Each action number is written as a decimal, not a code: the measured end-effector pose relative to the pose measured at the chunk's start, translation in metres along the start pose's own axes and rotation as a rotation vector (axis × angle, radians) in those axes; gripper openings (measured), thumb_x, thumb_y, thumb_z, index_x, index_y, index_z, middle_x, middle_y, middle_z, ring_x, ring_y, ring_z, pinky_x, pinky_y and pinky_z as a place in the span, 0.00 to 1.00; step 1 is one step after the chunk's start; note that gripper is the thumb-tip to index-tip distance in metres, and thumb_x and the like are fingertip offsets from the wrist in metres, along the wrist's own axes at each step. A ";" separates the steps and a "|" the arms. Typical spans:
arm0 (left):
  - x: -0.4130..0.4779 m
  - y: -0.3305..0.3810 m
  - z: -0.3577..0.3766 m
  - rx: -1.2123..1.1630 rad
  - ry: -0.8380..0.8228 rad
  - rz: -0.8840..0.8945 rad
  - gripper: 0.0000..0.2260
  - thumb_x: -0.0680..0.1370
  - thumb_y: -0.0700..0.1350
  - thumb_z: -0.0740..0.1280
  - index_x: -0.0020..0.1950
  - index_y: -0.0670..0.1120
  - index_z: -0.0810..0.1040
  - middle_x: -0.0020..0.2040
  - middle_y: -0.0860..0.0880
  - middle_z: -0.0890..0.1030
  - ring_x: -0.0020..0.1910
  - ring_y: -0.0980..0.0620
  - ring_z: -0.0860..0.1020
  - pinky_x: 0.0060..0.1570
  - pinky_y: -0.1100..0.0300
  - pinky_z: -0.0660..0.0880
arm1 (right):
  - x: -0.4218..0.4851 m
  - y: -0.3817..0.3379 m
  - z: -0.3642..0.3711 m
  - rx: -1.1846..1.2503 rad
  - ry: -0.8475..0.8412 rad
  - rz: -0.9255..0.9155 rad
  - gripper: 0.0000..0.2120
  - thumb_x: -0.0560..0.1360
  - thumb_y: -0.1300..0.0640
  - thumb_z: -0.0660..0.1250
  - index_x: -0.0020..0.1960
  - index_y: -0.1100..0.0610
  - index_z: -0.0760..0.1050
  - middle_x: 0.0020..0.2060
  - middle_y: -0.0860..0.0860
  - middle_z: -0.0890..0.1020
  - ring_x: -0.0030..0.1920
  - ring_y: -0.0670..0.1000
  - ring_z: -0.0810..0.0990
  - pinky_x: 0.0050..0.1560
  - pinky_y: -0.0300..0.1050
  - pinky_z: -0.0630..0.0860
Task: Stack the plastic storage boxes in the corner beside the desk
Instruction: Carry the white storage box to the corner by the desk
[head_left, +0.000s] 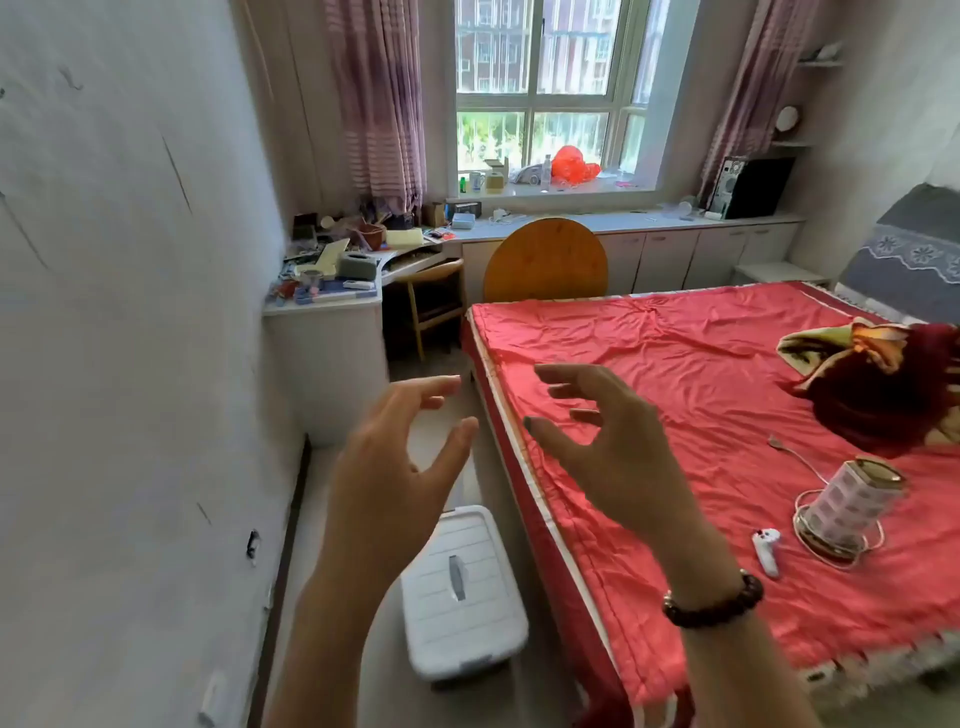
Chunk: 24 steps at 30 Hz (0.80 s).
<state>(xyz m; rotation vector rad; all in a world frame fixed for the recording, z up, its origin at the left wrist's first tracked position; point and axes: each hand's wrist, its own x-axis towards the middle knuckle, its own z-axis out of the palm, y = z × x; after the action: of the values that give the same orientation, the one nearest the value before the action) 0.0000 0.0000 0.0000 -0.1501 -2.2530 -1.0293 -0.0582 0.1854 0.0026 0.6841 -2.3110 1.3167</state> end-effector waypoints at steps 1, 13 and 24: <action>-0.003 -0.004 0.002 0.008 -0.005 -0.005 0.16 0.75 0.56 0.66 0.60 0.51 0.76 0.54 0.56 0.79 0.51 0.62 0.76 0.50 0.67 0.71 | -0.003 0.004 0.001 -0.011 -0.006 0.016 0.21 0.70 0.59 0.75 0.61 0.49 0.77 0.54 0.43 0.79 0.55 0.41 0.78 0.55 0.40 0.78; -0.054 -0.056 0.025 0.077 -0.180 -0.110 0.15 0.74 0.52 0.69 0.60 0.52 0.75 0.56 0.55 0.79 0.53 0.57 0.78 0.53 0.61 0.74 | -0.054 0.065 0.021 -0.103 -0.106 0.179 0.20 0.70 0.59 0.74 0.61 0.52 0.78 0.54 0.45 0.80 0.53 0.43 0.79 0.55 0.45 0.78; -0.111 -0.090 0.030 0.083 -0.279 -0.246 0.15 0.74 0.51 0.69 0.60 0.53 0.75 0.53 0.58 0.78 0.52 0.59 0.77 0.49 0.72 0.68 | -0.117 0.092 0.040 -0.138 -0.205 0.326 0.21 0.70 0.57 0.73 0.62 0.51 0.77 0.55 0.44 0.80 0.52 0.43 0.79 0.54 0.44 0.78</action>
<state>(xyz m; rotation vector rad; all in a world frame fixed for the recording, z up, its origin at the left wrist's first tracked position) 0.0398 -0.0232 -0.1390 0.0225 -2.6140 -1.0939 -0.0224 0.2163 -0.1438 0.4259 -2.7417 1.2516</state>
